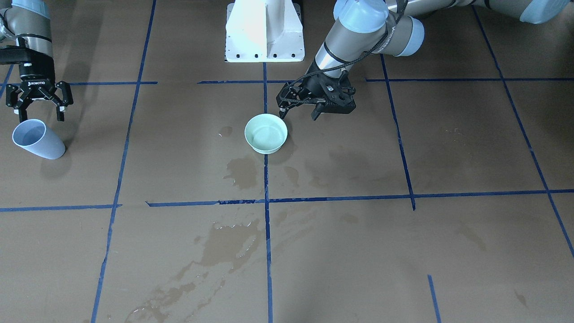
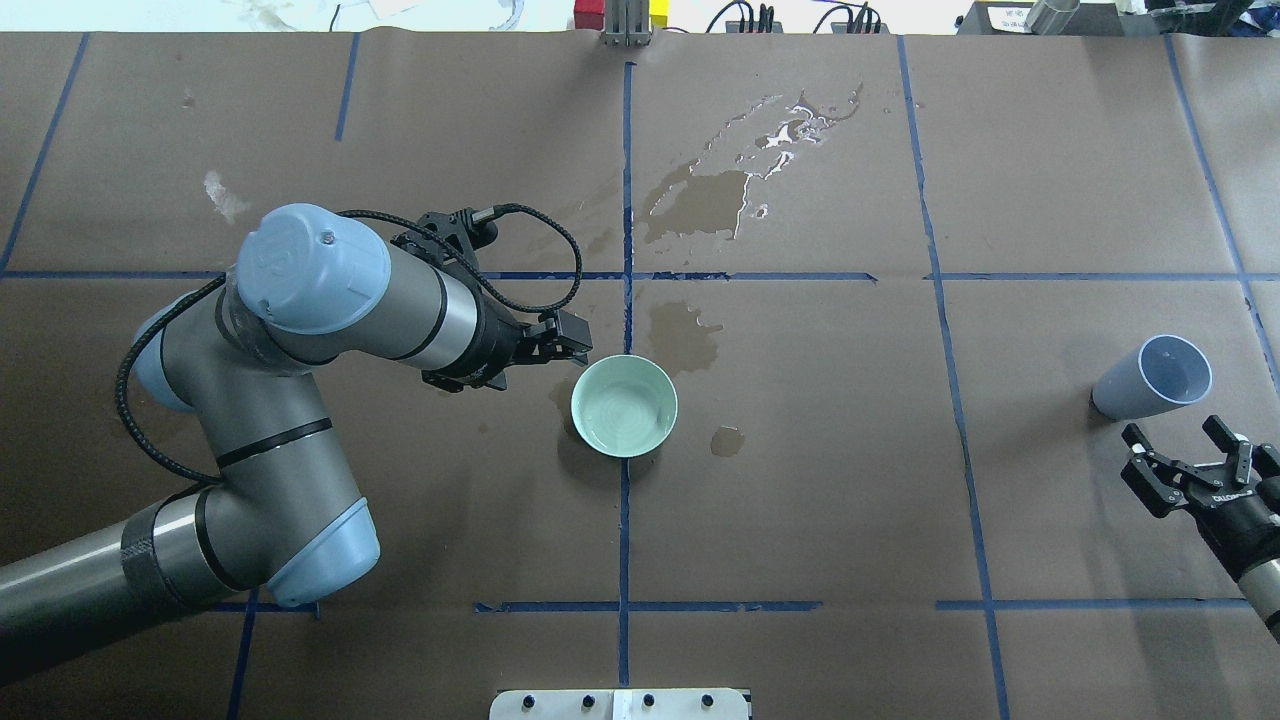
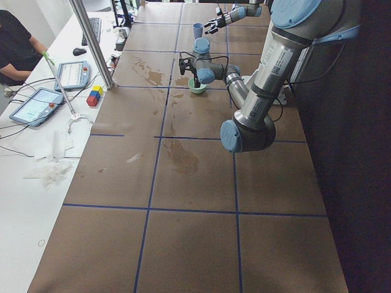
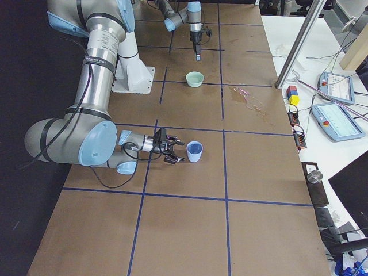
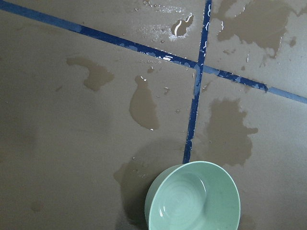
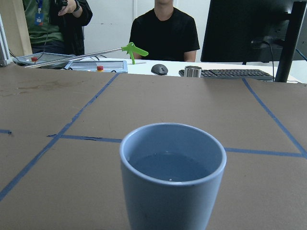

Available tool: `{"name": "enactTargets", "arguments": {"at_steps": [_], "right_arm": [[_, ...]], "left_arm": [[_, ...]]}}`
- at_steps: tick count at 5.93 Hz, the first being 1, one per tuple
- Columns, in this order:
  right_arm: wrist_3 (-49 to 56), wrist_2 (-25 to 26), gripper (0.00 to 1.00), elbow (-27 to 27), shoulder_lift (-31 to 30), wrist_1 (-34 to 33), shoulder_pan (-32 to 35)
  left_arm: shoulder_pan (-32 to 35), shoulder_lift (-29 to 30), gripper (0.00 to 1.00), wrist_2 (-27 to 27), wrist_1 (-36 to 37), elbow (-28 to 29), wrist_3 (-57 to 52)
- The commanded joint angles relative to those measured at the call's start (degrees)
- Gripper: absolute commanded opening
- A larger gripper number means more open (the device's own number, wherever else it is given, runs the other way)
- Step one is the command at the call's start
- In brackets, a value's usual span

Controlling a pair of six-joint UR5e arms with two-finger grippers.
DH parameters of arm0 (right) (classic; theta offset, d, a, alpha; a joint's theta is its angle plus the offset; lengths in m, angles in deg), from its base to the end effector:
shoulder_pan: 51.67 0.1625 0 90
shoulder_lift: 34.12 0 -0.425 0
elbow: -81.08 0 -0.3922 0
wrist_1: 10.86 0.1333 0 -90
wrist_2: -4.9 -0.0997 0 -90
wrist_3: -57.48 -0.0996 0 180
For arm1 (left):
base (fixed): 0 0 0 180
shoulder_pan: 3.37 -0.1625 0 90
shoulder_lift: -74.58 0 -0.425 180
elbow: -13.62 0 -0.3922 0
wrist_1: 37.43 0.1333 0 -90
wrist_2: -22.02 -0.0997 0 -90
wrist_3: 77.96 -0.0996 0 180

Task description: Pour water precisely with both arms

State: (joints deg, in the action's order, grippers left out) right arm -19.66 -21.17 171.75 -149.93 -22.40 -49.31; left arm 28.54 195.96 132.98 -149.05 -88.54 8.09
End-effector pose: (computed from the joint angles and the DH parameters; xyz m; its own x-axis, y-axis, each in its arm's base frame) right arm -0.2553 -0.2335 0.6579 0.7461 -0.0671 0.6624 -0.5865 0.4046 0.7016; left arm 0.4848 -0.4169 0.2038 0.3708 -0.1551 -0.9157 0.1930 0.9773 -0.0874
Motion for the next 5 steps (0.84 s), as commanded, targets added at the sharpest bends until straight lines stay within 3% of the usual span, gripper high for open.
{"name": "enactTargets", "arguments": {"at_steps": [1,5], "right_arm": [[0.06,0.06,0.99,-1.54,0.94,0.2,0.01],[0.5,-0.29,0.99,-1.81,1.29,0.2,1.14]], "left_arm": [[0.0,0.0,1.0,-0.05,0.0,-0.14,0.0],[-0.09,-0.44,1.0,-0.05,0.0,-0.57,0.0]]}}
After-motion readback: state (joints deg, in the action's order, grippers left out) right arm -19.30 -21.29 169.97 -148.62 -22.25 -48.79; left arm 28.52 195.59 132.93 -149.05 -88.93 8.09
